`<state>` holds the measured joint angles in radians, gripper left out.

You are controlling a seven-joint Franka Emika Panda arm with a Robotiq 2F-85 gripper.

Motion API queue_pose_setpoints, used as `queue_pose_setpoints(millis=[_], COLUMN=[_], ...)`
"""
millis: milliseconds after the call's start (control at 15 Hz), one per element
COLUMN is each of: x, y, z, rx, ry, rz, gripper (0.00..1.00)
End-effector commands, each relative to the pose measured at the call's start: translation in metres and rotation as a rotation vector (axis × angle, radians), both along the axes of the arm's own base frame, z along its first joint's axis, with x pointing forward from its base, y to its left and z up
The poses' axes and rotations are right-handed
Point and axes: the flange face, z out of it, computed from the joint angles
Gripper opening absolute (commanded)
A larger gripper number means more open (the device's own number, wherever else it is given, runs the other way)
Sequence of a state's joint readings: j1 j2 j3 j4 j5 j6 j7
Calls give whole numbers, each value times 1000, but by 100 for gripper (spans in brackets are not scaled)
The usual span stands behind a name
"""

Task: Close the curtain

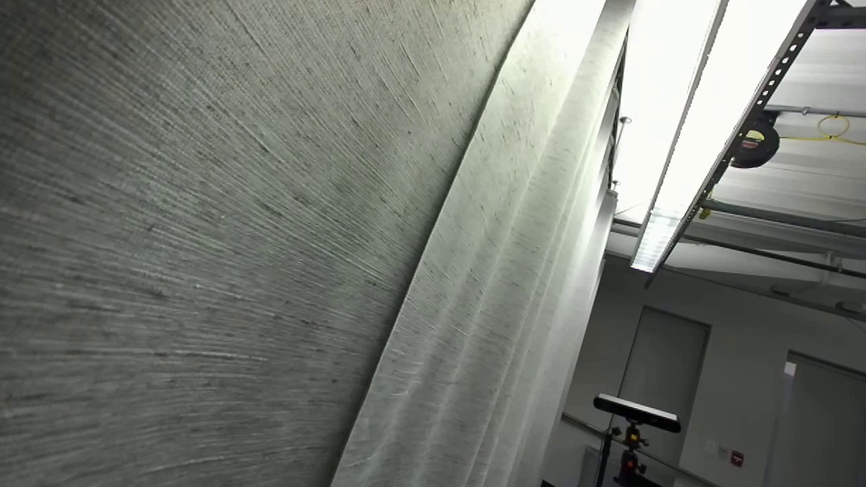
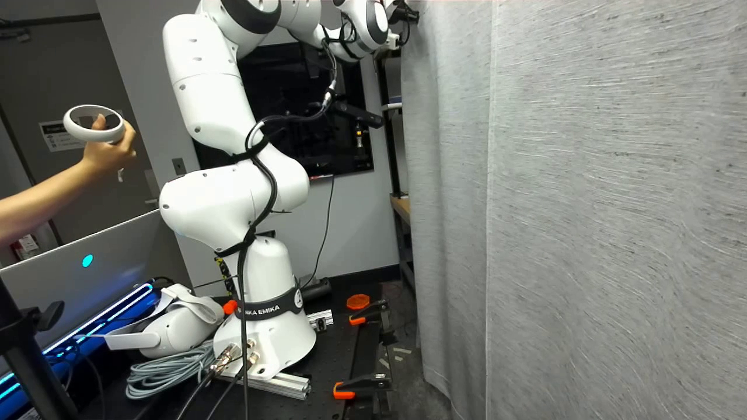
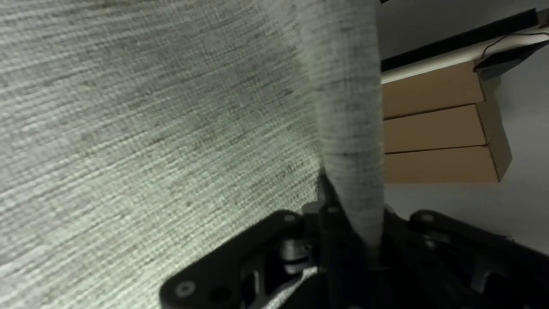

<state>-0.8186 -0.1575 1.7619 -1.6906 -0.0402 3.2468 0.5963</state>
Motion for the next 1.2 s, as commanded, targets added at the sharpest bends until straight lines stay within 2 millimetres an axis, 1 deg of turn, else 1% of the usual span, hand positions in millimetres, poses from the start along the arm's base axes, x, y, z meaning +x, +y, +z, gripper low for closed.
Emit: queue_pose_setpoints(millis=[0,133,267,400,533,800,933,1067,1133], x=[-6,-4,-8,-23,-47,-82,-93,-95,-92], y=[5,2,4,14,30,45,48,46,42], z=[-36,-35,-37,-41,-48,-45,-47,-48,-45], rx=[-100,-97,-98,-96,-100,-95,-86,-78,-75], ry=[90,106,120,127,118,94,87,79,75], rz=[80,97,108,125,147,207,231,245,249], gripper=[1,1,1,1,1,1,1,1,1])
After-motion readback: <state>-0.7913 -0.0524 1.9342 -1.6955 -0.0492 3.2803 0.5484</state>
